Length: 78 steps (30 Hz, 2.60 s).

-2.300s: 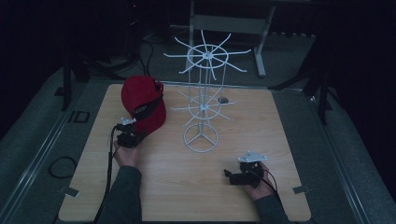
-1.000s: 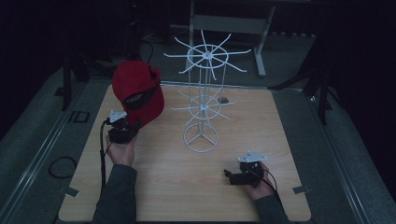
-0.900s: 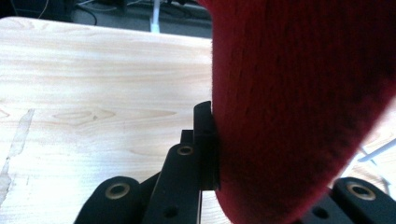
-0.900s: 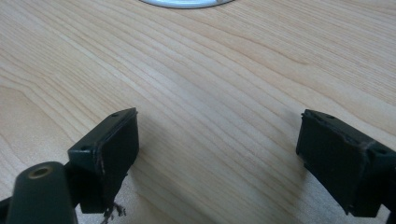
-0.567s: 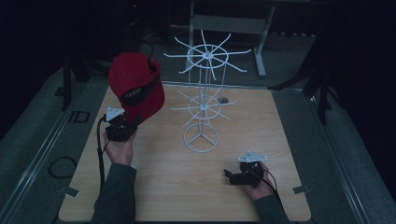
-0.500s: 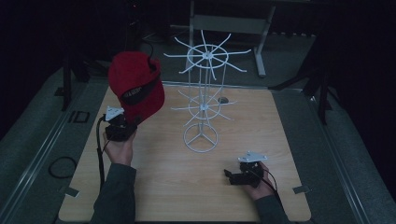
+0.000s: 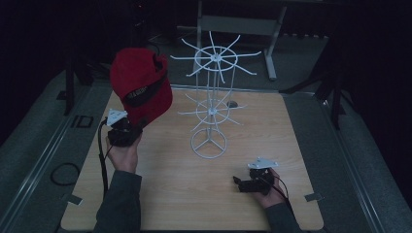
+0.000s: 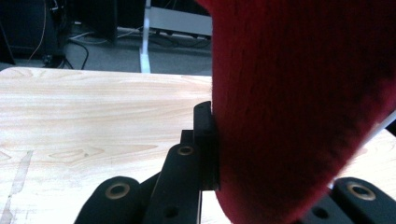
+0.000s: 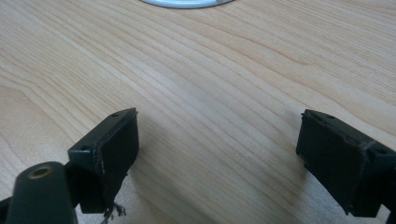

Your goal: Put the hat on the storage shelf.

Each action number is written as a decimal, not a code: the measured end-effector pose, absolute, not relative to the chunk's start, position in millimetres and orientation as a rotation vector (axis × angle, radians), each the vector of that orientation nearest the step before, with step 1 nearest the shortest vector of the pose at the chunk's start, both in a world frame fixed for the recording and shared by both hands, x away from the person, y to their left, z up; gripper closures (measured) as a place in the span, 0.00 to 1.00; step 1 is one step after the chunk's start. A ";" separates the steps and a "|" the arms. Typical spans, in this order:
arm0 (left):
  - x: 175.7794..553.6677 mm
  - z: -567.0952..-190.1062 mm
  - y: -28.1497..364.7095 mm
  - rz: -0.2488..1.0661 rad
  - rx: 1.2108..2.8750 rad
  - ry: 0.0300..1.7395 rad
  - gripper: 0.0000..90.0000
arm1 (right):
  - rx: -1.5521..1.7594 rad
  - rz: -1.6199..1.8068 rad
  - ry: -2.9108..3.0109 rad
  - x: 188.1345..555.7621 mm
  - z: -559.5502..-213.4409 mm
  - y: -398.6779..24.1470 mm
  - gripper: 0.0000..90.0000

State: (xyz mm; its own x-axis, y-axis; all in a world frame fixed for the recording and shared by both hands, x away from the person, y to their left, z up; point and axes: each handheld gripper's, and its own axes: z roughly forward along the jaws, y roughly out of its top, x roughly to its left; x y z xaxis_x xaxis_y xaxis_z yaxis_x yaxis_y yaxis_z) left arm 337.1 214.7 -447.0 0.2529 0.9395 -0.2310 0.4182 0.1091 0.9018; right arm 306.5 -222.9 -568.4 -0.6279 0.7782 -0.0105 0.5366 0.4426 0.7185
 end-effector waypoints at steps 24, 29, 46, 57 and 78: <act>321.0 -422.5 214.6 0.648 1.459 1.279 0.95 | 1.119 0.993 2.358 306.7 -568.5 -222.9 0.14; 317.9 -419.1 213.9 0.650 1.460 1.267 0.95 | 1.119 0.993 2.358 306.7 -568.5 -222.9 0.14; 311.8 -410.5 216.7 0.630 1.442 1.246 0.95 | 1.119 0.994 2.356 306.7 -568.6 -222.8 0.14; 307.6 -399.5 215.3 0.636 1.440 1.220 0.95 | 1.119 0.993 2.356 306.7 -568.5 -222.8 0.14; 293.7 -375.8 208.1 0.643 1.422 1.160 0.95 | 1.119 0.994 2.357 307.0 -568.5 -222.8 0.14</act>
State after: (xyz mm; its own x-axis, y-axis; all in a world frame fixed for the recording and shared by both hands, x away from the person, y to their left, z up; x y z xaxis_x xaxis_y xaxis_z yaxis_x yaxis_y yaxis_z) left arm 293.7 208.1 -375.8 0.3649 0.9035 -0.2250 0.2879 0.1203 0.9501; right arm 307.0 -222.8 -568.5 -0.6281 0.7781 -0.0126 0.5343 0.4430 0.7200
